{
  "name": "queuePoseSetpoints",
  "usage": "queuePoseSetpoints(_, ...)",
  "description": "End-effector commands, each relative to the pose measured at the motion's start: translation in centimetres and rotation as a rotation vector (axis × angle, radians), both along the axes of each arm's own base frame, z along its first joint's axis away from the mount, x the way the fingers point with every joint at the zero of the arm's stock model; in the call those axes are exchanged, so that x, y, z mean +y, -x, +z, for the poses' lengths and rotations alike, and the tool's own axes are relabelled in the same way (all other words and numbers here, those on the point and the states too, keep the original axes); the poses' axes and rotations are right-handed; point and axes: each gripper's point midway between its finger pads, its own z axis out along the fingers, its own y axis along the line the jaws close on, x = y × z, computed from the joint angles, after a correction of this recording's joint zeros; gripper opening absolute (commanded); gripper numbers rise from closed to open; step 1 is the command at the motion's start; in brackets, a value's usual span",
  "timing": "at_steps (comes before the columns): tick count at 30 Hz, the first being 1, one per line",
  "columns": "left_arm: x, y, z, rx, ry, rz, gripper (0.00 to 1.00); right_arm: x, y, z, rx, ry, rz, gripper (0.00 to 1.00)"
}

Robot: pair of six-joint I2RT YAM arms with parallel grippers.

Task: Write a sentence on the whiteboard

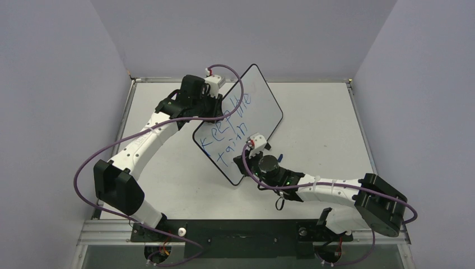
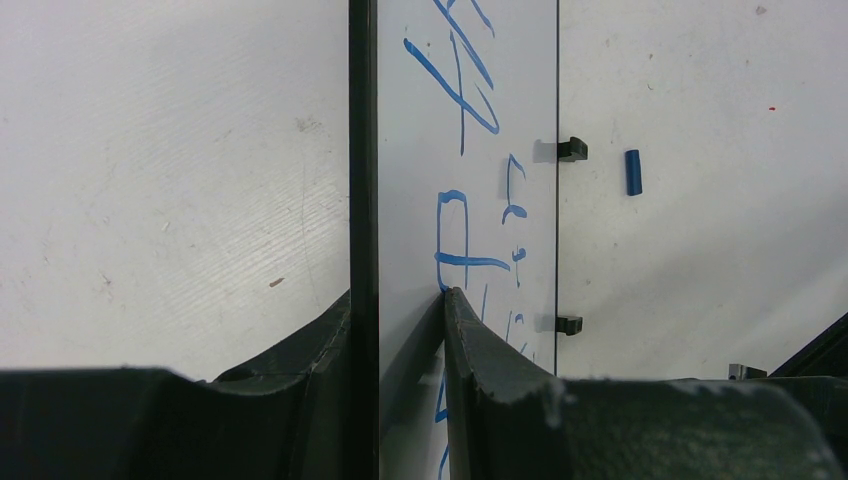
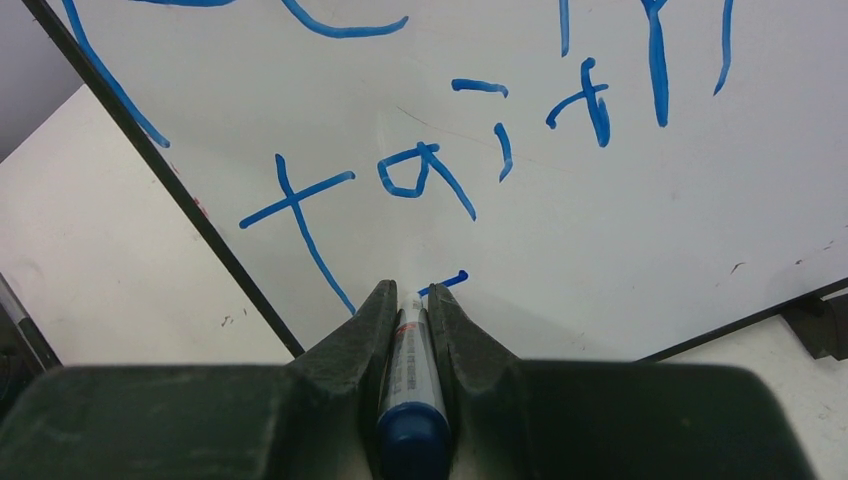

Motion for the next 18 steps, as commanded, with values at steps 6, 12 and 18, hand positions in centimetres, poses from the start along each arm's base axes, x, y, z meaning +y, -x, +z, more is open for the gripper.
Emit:
queuePoseSetpoints(6, -0.1, 1.8, -4.4, 0.057, -0.137, -0.074, 0.0, -0.6, 0.2, -2.2, 0.064, 0.068, -0.049, 0.0)
queuePoseSetpoints(12, 0.0, 1.8, -4.3, 0.054, -0.137, -0.074, 0.0, -1.5, -0.7, -2.6, 0.06, 0.101, -0.099, 0.0)
queuePoseSetpoints(18, -0.1, 1.8, -4.3, 0.054, -0.136, -0.074, 0.0, -1.0, -2.1, -1.4, 0.037, 0.099, -0.116, 0.0)
